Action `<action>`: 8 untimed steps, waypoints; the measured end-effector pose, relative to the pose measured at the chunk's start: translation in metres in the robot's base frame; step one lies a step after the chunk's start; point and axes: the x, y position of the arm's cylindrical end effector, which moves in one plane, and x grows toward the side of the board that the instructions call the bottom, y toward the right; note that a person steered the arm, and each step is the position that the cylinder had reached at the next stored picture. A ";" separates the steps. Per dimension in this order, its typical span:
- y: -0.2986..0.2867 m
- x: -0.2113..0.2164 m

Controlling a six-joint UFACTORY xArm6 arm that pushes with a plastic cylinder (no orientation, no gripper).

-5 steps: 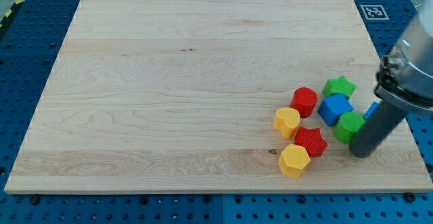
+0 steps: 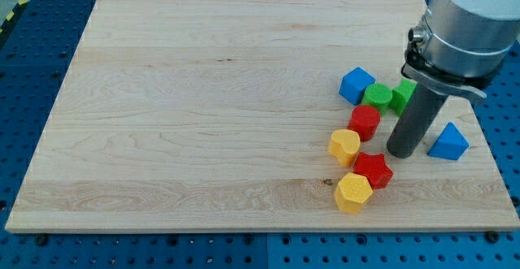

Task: Push the red star and the yellow heart up a bit

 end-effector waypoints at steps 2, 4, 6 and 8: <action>-0.007 0.015; 0.009 0.036; -0.024 0.051; -0.078 0.043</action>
